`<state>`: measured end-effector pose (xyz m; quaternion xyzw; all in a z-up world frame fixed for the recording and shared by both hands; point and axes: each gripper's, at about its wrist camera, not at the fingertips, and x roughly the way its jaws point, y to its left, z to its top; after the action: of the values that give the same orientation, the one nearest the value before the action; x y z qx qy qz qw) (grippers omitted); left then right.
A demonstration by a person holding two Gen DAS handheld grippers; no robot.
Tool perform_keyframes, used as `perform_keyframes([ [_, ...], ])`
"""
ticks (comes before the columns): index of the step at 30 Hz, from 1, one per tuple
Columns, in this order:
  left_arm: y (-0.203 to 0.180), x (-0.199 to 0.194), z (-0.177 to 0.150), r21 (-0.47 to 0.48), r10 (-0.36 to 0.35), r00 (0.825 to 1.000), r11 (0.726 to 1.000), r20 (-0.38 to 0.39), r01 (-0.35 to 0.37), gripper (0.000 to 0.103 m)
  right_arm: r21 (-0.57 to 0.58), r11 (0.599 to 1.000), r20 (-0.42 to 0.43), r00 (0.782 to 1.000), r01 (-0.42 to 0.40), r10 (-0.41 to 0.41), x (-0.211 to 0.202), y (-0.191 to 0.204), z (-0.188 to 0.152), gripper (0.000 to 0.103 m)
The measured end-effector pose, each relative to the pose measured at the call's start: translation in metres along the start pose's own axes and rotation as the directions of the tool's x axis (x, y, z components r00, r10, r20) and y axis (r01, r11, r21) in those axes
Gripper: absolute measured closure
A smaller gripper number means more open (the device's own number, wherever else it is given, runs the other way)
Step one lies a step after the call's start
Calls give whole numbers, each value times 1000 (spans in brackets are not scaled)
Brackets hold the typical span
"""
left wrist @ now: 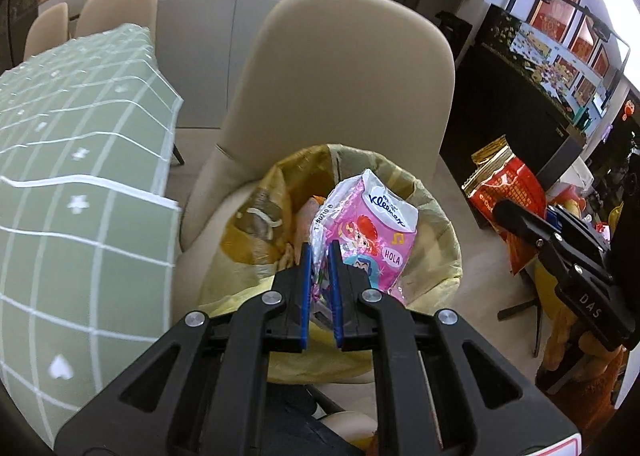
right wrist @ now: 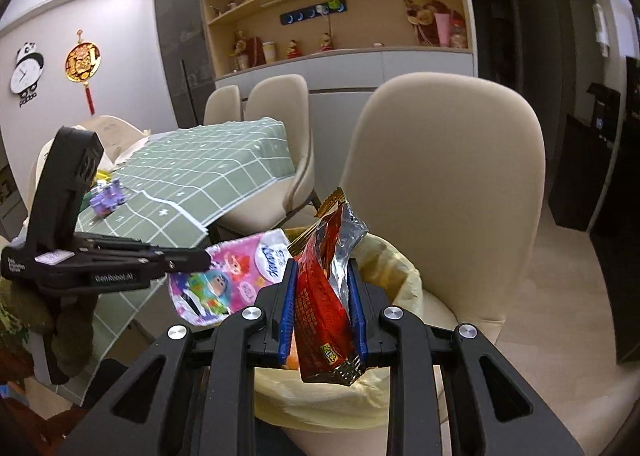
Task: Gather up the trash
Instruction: 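Carry tissue pack and red candy bag to the yellow trash bag and release both, then move both open tools back over the remaining snacks on the table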
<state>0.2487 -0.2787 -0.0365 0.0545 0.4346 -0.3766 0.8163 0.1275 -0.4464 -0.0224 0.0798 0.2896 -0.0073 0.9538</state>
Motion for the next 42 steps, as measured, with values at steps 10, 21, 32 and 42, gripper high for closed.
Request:
perform_keyframes([
  [10,-12,42,16,-11,-38,999,999,-27,38,94,47,999,-44,999,0,2,27,-20,-5,80],
  [21,2,17,15,-61,-47,999,997,-9,46,64,46,999,-93,995,-28,33,54,-17,0,79],
  [32,30,-21,-3,-92,-21,1000,996,19,22,58,61,998,-138,990,-19,27,85,-2,0,64],
  [42,63,-58,-21,-161,-2,999,987,50,10,54,-10,1000,-133,991,13,-14,73,27,8,50],
])
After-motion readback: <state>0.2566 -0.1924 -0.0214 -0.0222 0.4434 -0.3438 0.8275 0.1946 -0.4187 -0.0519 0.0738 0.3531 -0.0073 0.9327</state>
